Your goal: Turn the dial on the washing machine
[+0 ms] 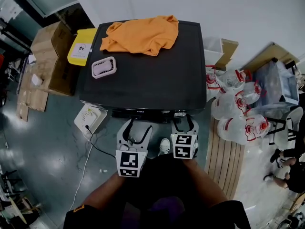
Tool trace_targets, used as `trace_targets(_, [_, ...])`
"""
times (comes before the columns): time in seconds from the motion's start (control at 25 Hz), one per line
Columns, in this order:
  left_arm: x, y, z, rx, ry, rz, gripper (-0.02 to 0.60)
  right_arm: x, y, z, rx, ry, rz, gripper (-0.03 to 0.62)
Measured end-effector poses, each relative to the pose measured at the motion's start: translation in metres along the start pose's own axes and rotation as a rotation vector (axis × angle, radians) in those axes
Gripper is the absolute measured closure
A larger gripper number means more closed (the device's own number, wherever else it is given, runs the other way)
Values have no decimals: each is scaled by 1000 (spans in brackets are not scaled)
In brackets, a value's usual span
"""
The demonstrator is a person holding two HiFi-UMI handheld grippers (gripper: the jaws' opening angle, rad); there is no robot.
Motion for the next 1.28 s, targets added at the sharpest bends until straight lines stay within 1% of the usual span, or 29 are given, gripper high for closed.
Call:
trace_targets(0.08, [1,-1,-2,-2,2,0,285,-1,0,3,18,-16,6,307])
trace_targets(0.12, [2,-1,-3,-2,3,0,285,-1,1,4,21,-19,23,322])
trace_targets(0.24, [3,-2,-6,-3,8,-2,285,-6,-1,5,16,-1,91,327])
trace_targets(0.32, [4,-3,-7,-6,8,-8,285,-13,-4,5,4,38,169,332])
trace_targets(0.52, [5,-3,-7,-8,7,-22,285,-30,-13,7,-31,183,434,332])
trace_targets(0.6, [4,-4,-7,-7,5,-30,285,-35,-17,8,-44,227,497,332])
trace_targets(0.68, [4,-4,-6,-6,4,-34,285,-37,-18,9,-50,245,511,330])
trace_targets(0.76, [3,-4,-5,-7,4,-32,285,-37,-18,9,-49,241,491,329])
trace_targets(0.84, [2,-3,-5,-9,5,-30,285,-34,-16,8,-42,215,437,327])
trace_targets(0.92, [2,-3,-6,-12,8,-28,285,-28,-15,5,-35,165,336,315])
trace_targets(1.04, [2,-2,-7,-15,12,-23,285,-17,-10,-1,-44,75,120,298])
trace_targets(1.12, [3,-2,-8,-16,16,-21,285,-8,-6,-4,-48,34,7,295])
trace_targets(1.2, [3,-1,-8,-16,18,-19,285,-1,-2,-5,-51,14,-60,295])
trace_targets(1.28, [3,-2,-10,-16,19,-18,285,2,2,-4,-44,-3,-104,295])
Point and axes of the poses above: the fingertips, and each gripper's own axes: z forward along the fingers, x to its left, y out of its top, the point moved 10 cm from there along -z, backward along the fingers, and after that the axes turned 3 degrees about -x, right-handed, at the moved point
